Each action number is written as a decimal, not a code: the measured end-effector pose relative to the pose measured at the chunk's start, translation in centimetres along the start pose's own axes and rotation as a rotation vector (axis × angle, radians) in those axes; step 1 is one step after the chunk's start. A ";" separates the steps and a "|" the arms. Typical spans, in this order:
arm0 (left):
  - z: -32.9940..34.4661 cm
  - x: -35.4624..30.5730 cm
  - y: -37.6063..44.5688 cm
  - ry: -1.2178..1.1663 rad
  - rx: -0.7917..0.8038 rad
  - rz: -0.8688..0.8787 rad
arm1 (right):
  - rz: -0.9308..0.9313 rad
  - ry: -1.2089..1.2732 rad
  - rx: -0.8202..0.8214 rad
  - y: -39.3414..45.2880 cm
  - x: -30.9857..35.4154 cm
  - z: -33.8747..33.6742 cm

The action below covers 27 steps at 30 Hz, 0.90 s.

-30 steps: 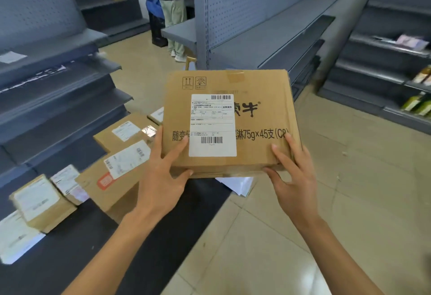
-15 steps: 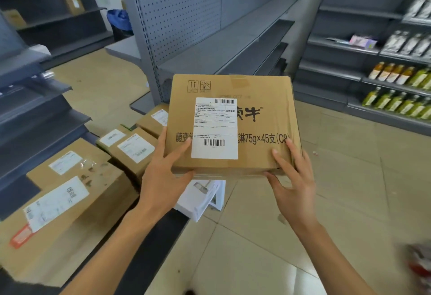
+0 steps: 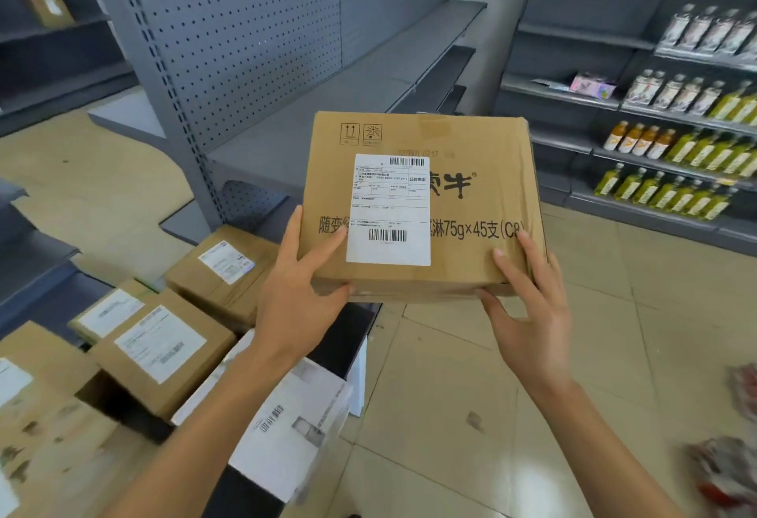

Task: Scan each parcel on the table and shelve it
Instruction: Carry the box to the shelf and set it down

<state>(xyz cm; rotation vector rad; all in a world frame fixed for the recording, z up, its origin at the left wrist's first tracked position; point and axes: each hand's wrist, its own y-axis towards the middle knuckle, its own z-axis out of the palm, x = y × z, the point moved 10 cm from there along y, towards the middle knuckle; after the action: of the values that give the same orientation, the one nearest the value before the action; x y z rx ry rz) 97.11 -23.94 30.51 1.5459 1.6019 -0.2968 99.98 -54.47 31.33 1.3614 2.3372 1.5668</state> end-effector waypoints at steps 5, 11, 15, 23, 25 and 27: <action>3.6 -1.3 4.7 -0.031 0.051 0.067 | 0.003 -0.041 -0.043 2.7 -3.3 0.0; 7.9 -2.0 10.0 -0.019 0.054 0.061 | 0.021 -0.014 -0.059 6.1 -9.2 0.8; 10.7 -3.1 14.0 -0.009 0.025 0.037 | 0.030 0.017 -0.057 9.3 -13.9 1.2; 16.7 -6.1 21.4 -0.007 -0.054 -0.010 | -0.046 0.067 -0.044 17.9 -22.9 2.3; 17.4 -5.9 22.4 0.020 -0.084 -0.051 | -0.076 0.083 -0.018 19.7 -24.2 3.3; 17.7 -5.8 23.5 0.058 -0.102 -0.072 | -0.093 0.109 -0.004 21.1 -25.3 4.4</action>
<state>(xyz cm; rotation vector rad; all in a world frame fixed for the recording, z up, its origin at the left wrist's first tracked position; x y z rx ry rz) 124.69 -35.44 33.04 1.4325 1.6944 -0.2077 131.23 -65.39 34.33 1.1762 2.4180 1.6578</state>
